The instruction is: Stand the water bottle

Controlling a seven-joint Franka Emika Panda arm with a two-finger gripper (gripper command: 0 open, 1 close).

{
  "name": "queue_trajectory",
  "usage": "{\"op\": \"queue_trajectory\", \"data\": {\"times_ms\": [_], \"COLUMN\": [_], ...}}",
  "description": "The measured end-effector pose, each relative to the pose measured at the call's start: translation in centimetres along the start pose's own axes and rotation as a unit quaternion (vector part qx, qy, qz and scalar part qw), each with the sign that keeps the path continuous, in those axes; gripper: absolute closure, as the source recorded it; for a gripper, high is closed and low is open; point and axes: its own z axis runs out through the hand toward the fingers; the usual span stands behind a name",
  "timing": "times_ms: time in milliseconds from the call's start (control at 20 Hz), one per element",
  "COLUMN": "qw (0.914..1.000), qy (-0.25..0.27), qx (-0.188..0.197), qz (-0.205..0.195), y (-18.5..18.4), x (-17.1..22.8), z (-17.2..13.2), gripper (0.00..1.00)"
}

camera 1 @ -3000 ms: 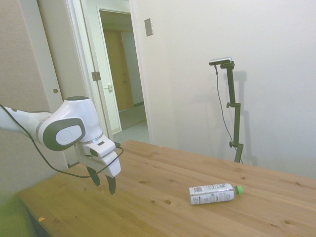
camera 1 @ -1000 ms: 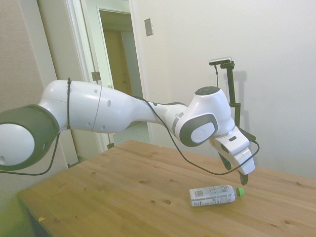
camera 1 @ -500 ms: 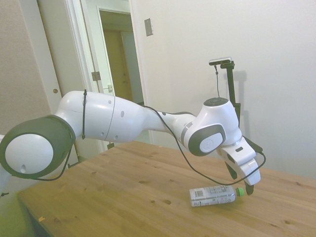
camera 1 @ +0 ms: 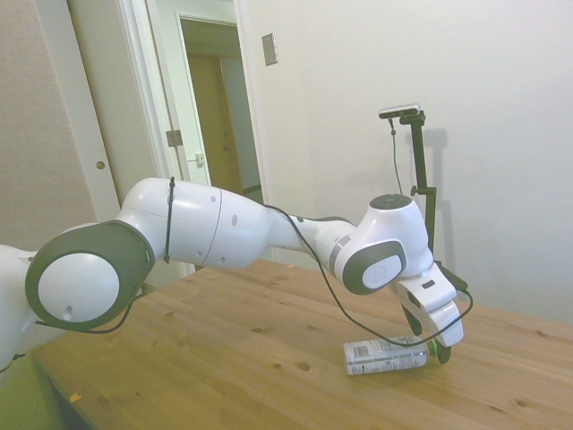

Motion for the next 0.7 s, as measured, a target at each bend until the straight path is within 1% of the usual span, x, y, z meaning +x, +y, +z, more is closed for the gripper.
{"op": "queue_trajectory", "data": {"times_ms": [50,700], "qw": [1.0,0.9998], "qy": [-0.001,-0.014], "qx": [-0.001,-0.013], "qz": [0.0,-0.001], "y": [0.03,0.23], "x": [-0.08,-0.53], "z": [0.16,0.5], "gripper": [1.0,1.0]}}
